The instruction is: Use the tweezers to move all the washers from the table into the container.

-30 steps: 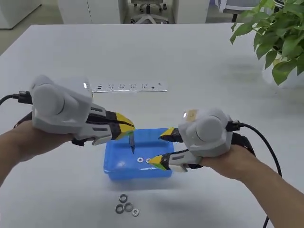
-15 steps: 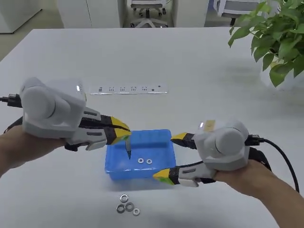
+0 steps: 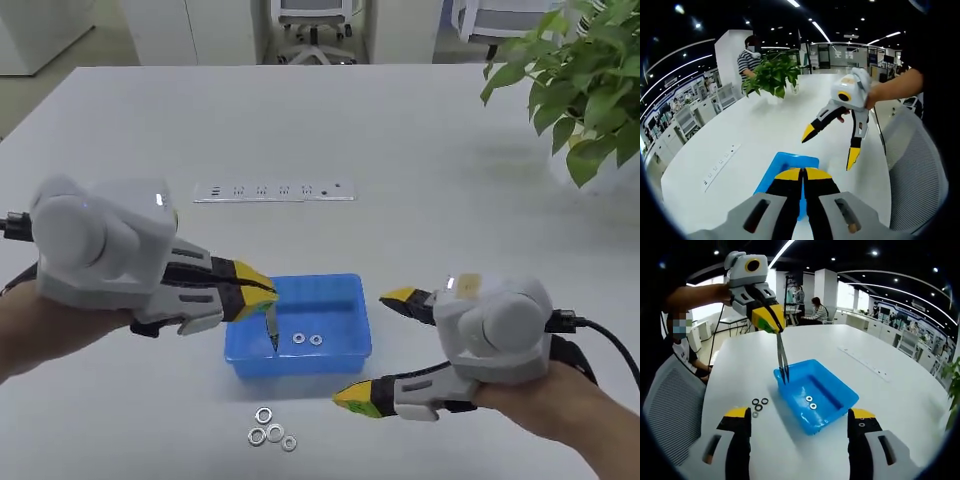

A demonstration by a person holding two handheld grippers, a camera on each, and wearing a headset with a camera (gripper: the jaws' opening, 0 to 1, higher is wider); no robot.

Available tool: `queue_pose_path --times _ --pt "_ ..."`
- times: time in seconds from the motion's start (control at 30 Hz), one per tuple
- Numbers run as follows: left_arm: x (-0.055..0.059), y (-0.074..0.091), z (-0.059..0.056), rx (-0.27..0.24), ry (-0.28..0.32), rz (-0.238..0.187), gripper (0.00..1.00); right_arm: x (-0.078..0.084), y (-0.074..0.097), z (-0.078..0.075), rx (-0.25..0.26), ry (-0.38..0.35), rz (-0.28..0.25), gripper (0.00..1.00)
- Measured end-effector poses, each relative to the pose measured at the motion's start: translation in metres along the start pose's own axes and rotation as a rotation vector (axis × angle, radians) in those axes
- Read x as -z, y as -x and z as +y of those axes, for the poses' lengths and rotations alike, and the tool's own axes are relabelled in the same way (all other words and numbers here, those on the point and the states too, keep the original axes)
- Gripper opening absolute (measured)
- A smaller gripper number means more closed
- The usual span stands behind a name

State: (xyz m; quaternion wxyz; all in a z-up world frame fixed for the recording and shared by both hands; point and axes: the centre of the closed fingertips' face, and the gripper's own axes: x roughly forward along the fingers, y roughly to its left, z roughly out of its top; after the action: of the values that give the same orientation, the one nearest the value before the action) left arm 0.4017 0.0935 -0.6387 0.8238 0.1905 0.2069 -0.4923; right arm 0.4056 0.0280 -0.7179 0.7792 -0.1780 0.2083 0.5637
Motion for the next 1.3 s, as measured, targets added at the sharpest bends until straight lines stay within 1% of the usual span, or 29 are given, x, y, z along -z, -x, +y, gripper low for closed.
queue_pose_path --times 0.1,0.23,0.33,0.37,0.53,0.63,0.8,0.9,1.0,1.07,1.23,1.3 --pt "-0.001 0.003 -0.004 0.000 -0.002 -0.004 0.04 0.001 0.002 0.001 0.004 0.002 -0.004 0.84" --pt "-0.001 0.005 -0.005 -0.010 -0.006 -0.009 0.04 0.003 0.003 0.003 0.002 0.002 -0.012 0.88" --pt "-0.002 0.007 -0.006 -0.010 -0.001 -0.010 0.04 0.005 0.003 0.007 -0.001 0.002 -0.004 0.88" --pt "-0.002 0.007 -0.006 -0.015 -0.008 -0.010 0.04 0.005 0.003 0.008 -0.003 0.003 -0.006 0.88" --pt "-0.004 0.011 -0.010 -0.012 -0.003 -0.015 0.04 0.007 0.006 0.011 -0.007 0.007 -0.008 0.88" --pt "-0.004 0.012 -0.015 -0.004 -0.007 -0.012 0.04 0.005 0.007 0.013 -0.006 0.003 -0.021 0.90" --pt "-0.004 0.013 -0.024 0.009 -0.013 -0.023 0.04 0.006 0.009 0.015 -0.002 0.004 -0.028 0.96" --pt "-0.001 0.012 -0.030 0.019 -0.012 -0.025 0.04 0.009 0.009 0.016 0.001 -0.002 -0.022 1.00" --pt "0.005 0.011 -0.037 0.033 -0.005 -0.019 0.04 0.011 0.009 0.019 -0.004 -0.005 -0.019 1.00" --pt "0.006 0.011 -0.040 0.036 -0.004 -0.021 0.04 0.012 0.009 0.020 -0.005 -0.008 -0.019 1.00" --pt "0.011 0.008 -0.051 0.060 0.002 -0.031 0.04 0.013 0.009 0.023 -0.011 -0.009 -0.019 1.00" --pt "0.012 0.006 -0.055 0.074 -0.001 -0.029 0.04 0.014 0.009 0.024 -0.015 -0.011 -0.015 1.00"
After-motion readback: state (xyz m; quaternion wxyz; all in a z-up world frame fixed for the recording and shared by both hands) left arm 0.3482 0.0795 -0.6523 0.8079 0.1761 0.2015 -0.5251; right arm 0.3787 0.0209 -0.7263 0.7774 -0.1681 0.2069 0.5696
